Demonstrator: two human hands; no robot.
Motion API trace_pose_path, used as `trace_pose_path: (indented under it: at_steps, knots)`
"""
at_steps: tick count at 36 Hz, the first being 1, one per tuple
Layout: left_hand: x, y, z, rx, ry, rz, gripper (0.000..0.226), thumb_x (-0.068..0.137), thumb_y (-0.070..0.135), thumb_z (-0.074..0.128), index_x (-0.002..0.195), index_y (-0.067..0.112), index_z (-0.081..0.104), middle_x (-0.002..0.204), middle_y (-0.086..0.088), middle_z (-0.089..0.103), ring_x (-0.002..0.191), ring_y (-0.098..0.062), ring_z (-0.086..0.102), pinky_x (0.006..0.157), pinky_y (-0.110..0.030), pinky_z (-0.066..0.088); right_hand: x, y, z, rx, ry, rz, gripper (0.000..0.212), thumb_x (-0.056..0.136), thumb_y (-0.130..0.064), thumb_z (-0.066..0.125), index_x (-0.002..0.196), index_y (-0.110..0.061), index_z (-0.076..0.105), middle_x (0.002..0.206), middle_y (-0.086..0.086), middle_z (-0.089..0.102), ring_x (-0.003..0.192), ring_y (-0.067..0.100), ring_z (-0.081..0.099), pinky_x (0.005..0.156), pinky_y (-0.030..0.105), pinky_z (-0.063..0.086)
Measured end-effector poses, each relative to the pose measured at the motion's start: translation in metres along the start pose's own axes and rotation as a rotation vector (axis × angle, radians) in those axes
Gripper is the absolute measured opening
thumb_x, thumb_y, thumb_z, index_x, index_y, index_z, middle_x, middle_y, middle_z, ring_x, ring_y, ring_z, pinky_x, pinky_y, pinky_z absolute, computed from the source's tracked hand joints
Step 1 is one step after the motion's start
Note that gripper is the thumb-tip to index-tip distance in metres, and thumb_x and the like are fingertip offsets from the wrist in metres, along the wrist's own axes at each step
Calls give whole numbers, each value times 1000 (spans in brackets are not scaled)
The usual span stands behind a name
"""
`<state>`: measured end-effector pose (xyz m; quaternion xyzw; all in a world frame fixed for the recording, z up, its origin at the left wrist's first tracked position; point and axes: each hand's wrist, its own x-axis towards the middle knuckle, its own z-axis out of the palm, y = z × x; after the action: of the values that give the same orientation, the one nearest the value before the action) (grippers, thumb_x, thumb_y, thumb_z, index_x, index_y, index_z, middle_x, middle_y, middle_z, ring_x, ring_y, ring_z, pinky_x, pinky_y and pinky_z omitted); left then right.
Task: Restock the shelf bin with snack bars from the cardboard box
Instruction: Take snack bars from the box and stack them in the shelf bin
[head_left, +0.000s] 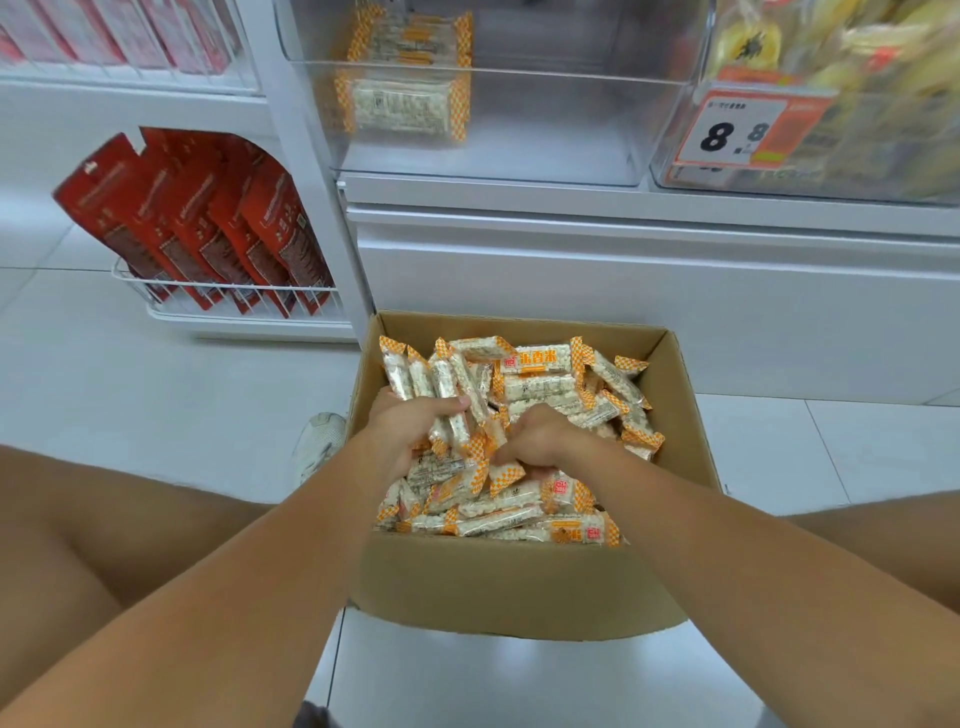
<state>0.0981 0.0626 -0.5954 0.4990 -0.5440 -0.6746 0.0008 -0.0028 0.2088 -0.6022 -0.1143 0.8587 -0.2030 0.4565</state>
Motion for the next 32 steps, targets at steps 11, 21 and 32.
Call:
trace_pose_path:
  at_steps: [11, 21, 32]
  knots:
    - [-28, 44, 1, -111, -258, -60, 78, 75, 41, 86, 140, 14, 53, 148, 1, 43, 127, -21, 51, 80, -29, 55, -64, -33, -106, 206, -148, -218, 18, 89, -11, 65, 103, -7, 55, 89, 12, 66, 77, 31, 71, 64, 39, 60]
    - [-105, 191, 16, -38, -610, 181, 33, 83, 30, 70, 110, 12, 70, 101, -10, 74, 85, -22, 70, 93, -40, 53, -152, -105, -175, 379, -139, -607, 12, 92, -12, 69, 94, -10, 57, 89, 11, 68, 86, 22, 70, 84, 38, 60]
    - [-91, 268, -2, 143, -695, 225, 43, 66, 3, 81, 107, 10, 72, 100, -9, 74, 85, -23, 70, 78, -34, 56, -130, -160, -244, 17, 236, -914, 80, 50, -26, 98, 116, -21, 53, 98, 5, 61, 79, 20, 62, 66, 36, 57]
